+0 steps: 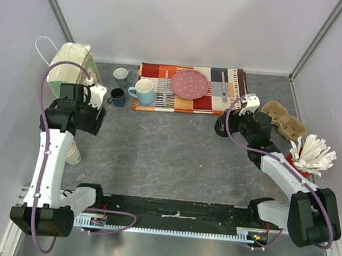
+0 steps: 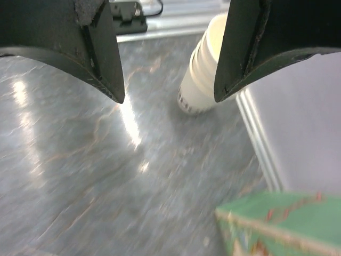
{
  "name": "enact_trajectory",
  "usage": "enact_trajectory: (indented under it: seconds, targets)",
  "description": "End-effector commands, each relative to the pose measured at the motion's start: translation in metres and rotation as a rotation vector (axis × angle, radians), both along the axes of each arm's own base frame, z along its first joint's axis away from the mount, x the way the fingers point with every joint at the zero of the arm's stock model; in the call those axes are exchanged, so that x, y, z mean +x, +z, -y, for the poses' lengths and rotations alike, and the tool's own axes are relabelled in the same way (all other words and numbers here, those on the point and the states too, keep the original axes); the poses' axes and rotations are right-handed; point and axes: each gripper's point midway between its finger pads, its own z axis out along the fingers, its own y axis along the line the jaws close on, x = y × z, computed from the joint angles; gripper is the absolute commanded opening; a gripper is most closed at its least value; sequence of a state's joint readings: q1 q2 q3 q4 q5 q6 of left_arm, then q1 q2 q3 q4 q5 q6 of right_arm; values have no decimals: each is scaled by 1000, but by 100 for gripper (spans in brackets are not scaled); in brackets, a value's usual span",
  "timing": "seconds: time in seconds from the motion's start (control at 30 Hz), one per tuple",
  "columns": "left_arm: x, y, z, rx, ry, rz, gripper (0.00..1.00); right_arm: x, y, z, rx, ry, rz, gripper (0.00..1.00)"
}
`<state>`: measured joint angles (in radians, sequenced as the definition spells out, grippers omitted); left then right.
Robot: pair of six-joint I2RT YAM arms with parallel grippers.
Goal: Pack the takeout coffee
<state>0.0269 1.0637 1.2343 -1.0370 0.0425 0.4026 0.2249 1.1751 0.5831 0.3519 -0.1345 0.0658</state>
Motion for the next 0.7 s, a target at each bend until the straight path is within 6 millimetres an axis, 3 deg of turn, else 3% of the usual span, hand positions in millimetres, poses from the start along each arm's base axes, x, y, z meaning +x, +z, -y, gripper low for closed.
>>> enact_trajectory:
  seconds: [0.0,0.03,0.1,0.2,0.43,0.67]
  targets:
    - [-58,-24,-47,222,105,-213,74,6,10,-13,-10,49,13,97]
    - [-63,-31,-50,238,113,-239,76,6,7,-15,-18,55,1,97]
    - [-70,-33,-60,278,143,-260,89,7,5,-16,-29,56,-8,97]
    - [-77,-34,-63,280,158,-278,92,5,0,-16,-39,52,-16,97]
    - [-84,-49,-82,313,204,-322,91,8,-7,-20,-46,57,-30,97]
    - [-76,-61,-92,275,212,-339,89,7,-13,-20,-63,51,-45,97]
